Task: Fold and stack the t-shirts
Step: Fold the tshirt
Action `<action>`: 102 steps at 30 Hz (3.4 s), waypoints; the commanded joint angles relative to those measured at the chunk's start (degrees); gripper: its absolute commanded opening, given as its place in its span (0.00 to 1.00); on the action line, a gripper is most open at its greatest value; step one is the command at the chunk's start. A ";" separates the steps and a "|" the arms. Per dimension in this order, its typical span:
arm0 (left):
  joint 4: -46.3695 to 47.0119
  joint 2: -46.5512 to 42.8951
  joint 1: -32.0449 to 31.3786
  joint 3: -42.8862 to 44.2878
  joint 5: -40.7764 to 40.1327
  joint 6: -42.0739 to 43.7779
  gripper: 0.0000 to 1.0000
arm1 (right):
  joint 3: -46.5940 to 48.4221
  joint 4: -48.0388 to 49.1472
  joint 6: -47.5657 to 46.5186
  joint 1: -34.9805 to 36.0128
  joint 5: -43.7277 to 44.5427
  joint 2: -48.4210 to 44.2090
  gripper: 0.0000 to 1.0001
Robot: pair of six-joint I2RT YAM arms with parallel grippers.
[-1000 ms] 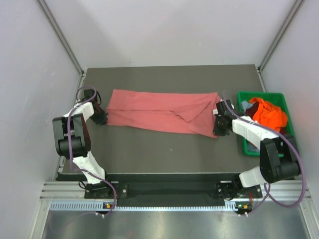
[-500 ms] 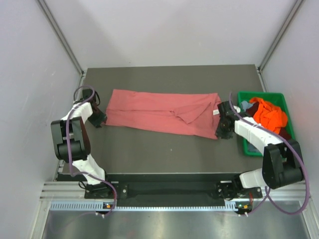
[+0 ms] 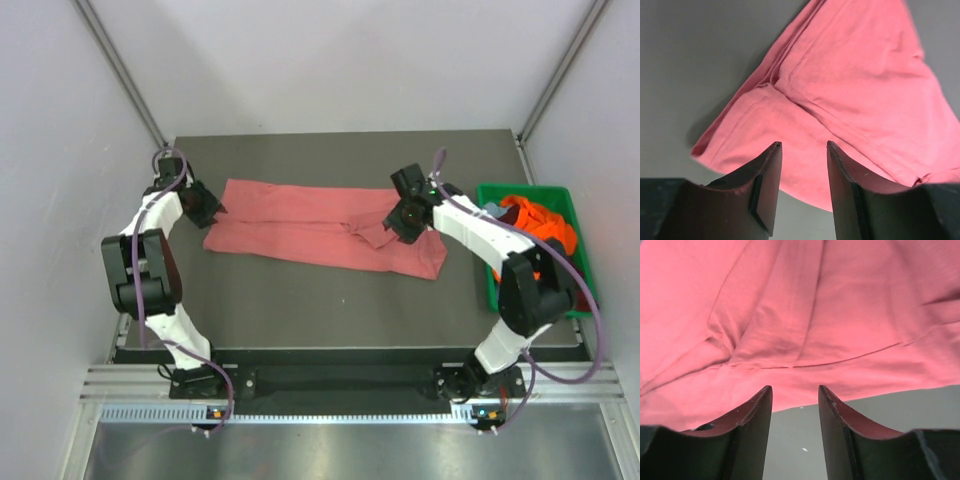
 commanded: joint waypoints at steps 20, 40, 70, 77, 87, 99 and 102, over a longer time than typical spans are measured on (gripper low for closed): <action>-0.16 11.75 0.18 3.30 -1.89 -1.07 0.46 | 1.11 7.46 18.81 2.59 -2.78 12.43 0.43; -0.51 10.43 0.18 2.95 -2.94 -1.69 0.46 | 1.11 10.26 20.49 2.76 -0.15 15.51 0.18; -1.56 10.08 0.09 1.37 -8.31 -2.21 0.46 | 18.25 20.02 -5.88 4.96 3.98 24.21 0.00; -1.74 9.81 0.00 1.72 -8.92 -2.30 0.46 | 19.83 20.90 -6.76 4.96 4.16 26.23 0.00; -2.00 8.67 0.00 1.28 -9.10 -2.21 0.46 | 21.94 21.53 -11.50 4.52 0.29 27.81 0.23; -9.30 2.62 -1.75 9.11 -13.05 3.15 0.49 | 10.01 -0.62 -27.49 -3.64 1.52 9.19 0.47; -6.05 0.07 -1.84 3.32 -11.56 2.45 0.49 | 2.80 -0.72 -33.73 -5.58 -0.23 4.71 0.42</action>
